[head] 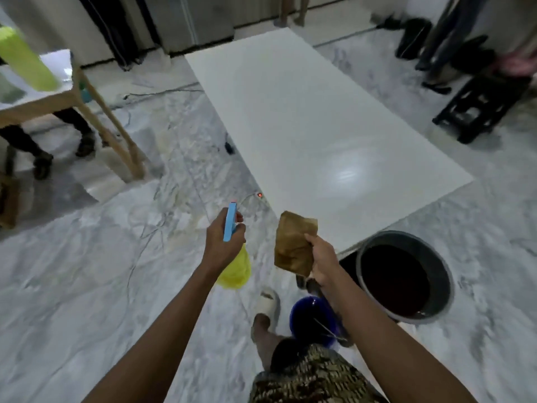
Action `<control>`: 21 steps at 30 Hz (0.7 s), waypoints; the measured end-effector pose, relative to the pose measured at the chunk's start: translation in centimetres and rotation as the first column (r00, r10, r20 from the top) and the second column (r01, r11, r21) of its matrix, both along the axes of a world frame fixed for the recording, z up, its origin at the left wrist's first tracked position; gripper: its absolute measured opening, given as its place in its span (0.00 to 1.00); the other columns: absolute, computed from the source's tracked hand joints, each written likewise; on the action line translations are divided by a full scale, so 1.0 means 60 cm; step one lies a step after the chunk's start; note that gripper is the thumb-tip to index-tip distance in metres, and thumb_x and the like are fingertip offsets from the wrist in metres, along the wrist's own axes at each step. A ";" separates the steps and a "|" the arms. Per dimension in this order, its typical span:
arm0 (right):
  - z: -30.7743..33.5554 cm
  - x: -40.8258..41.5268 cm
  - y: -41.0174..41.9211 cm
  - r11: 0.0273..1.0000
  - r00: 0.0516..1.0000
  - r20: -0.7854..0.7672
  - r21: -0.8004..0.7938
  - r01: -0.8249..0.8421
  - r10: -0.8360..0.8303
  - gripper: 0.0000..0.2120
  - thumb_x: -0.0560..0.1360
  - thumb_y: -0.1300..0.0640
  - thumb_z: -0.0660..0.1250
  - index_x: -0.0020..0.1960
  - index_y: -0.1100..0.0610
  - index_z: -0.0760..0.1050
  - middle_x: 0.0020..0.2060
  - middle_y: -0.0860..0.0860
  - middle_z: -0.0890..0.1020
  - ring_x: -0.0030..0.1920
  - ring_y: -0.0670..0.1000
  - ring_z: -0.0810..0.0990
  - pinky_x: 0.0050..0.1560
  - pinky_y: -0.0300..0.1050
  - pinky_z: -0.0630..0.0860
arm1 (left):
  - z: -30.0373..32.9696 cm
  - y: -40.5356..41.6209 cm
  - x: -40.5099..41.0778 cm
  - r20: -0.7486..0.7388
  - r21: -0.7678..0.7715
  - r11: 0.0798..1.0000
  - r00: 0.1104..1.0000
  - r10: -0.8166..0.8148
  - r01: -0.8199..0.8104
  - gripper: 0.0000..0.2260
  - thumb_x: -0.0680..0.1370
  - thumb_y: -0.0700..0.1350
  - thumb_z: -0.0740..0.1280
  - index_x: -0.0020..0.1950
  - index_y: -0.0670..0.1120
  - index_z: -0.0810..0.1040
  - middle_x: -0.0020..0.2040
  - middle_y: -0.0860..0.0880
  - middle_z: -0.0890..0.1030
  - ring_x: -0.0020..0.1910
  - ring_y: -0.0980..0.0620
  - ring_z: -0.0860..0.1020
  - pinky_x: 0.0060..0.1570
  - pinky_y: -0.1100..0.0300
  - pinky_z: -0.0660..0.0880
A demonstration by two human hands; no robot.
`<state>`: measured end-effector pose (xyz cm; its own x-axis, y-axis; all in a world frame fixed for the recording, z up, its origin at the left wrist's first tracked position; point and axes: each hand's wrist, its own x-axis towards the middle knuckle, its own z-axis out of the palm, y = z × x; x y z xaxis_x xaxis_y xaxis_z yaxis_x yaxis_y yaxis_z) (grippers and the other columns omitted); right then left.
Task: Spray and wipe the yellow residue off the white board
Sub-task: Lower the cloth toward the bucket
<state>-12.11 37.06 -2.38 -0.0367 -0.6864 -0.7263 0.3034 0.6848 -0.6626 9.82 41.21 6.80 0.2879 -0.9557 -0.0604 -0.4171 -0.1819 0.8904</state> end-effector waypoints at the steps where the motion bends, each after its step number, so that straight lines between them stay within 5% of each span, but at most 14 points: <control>1: -0.006 -0.002 -0.012 0.999 0.999 0.007 -0.004 0.045 -0.045 0.13 0.78 0.55 0.68 0.61 0.58 0.80 0.55 0.57 0.85 0.54 0.60 0.84 0.59 0.63 0.79 | -0.005 -0.028 -0.003 -0.026 0.007 1.000 0.999 -0.022 0.022 0.08 0.81 0.31 0.65 0.57 0.40 0.79 0.47 0.38 0.80 0.41 0.41 0.81 0.35 0.71 0.76; 3: -0.014 -0.008 -0.053 0.991 0.992 0.022 -0.037 0.125 -0.124 0.15 0.79 0.56 0.66 0.65 0.58 0.78 0.58 0.57 0.84 0.57 0.60 0.83 0.61 0.62 0.78 | -0.016 -0.106 -0.008 -0.088 -0.023 0.997 0.993 -0.078 0.077 0.10 0.82 0.31 0.64 0.60 0.41 0.80 0.46 0.42 0.80 0.42 0.46 0.82 0.35 0.71 0.75; 6: -0.010 -0.013 -0.117 0.973 0.975 -0.010 -0.072 0.221 -0.223 0.13 0.80 0.55 0.66 0.64 0.56 0.79 0.56 0.55 0.84 0.56 0.57 0.83 0.60 0.56 0.80 | -0.025 -0.219 -0.016 -0.077 -0.105 0.972 0.973 -0.219 0.210 0.13 0.81 0.39 0.64 0.58 0.56 0.78 0.45 0.50 0.80 0.40 0.59 0.81 0.39 0.67 0.75; 10: -0.011 -0.015 -0.153 0.942 0.934 -0.118 -0.065 0.330 -0.336 0.08 0.79 0.55 0.68 0.56 0.50 0.82 0.51 0.51 0.86 0.53 0.54 0.84 0.55 0.51 0.81 | -0.032 -0.332 -0.025 -0.059 -0.128 0.935 0.938 -0.341 0.332 0.14 0.83 0.34 0.64 0.61 0.52 0.77 0.45 0.44 0.78 0.38 0.51 0.74 0.39 0.71 0.71; 13: -0.010 -0.028 -0.161 0.934 0.894 -0.271 -0.096 0.343 -0.357 0.09 0.77 0.54 0.69 0.56 0.47 0.81 0.52 0.48 0.85 0.54 0.53 0.82 0.62 0.55 0.79 | -0.036 -0.401 -0.037 -0.089 -0.116 0.886 0.884 -0.459 0.448 0.23 0.83 0.35 0.64 0.62 0.66 0.77 0.52 0.51 0.81 0.48 0.48 0.82 0.49 0.63 0.76; 14: -0.008 -0.038 -0.168 0.922 0.864 -0.324 -0.122 0.367 -0.386 0.08 0.78 0.55 0.68 0.56 0.47 0.81 0.52 0.48 0.84 0.54 0.52 0.82 0.61 0.53 0.79 | -0.040 -0.430 -0.047 -0.105 -0.109 0.862 0.857 -0.505 0.495 0.24 0.83 0.36 0.64 0.62 0.67 0.78 0.56 0.55 0.82 0.52 0.50 0.83 0.53 0.58 0.77; 17: 0.009 -0.059 -0.187 0.911 0.745 -0.525 -0.229 0.343 -0.412 0.11 0.81 0.57 0.65 0.62 0.54 0.79 0.50 0.50 0.84 0.47 0.49 0.81 0.48 0.43 0.78 | -0.065 -0.500 -0.075 -0.133 -0.078 0.787 0.776 -0.616 0.612 0.13 0.83 0.32 0.65 0.65 0.40 0.82 0.60 0.61 0.81 0.53 0.65 0.83 0.56 0.54 0.76; 18: 0.011 -0.063 -0.190 0.915 0.682 -0.610 -0.271 0.298 -0.403 0.11 0.81 0.57 0.64 0.62 0.55 0.79 0.47 0.51 0.84 0.44 0.49 0.80 0.43 0.42 0.77 | -0.070 -0.513 -0.084 -0.124 -0.111 0.753 0.743 -0.658 0.649 0.12 0.82 0.34 0.66 0.64 0.39 0.82 0.60 0.62 0.82 0.53 0.63 0.84 0.57 0.52 0.77; 21: 0.004 -0.050 -0.199 0.921 0.415 -0.822 -0.342 0.187 -0.390 0.13 0.82 0.58 0.62 0.64 0.54 0.79 0.48 0.53 0.85 0.44 0.52 0.82 0.46 0.49 0.79 | -0.074 -0.546 -0.105 -0.120 -0.206 0.627 0.617 -0.778 0.751 0.14 0.81 0.40 0.64 0.61 0.56 0.80 0.59 0.67 0.83 0.53 0.43 0.86 0.59 0.47 0.81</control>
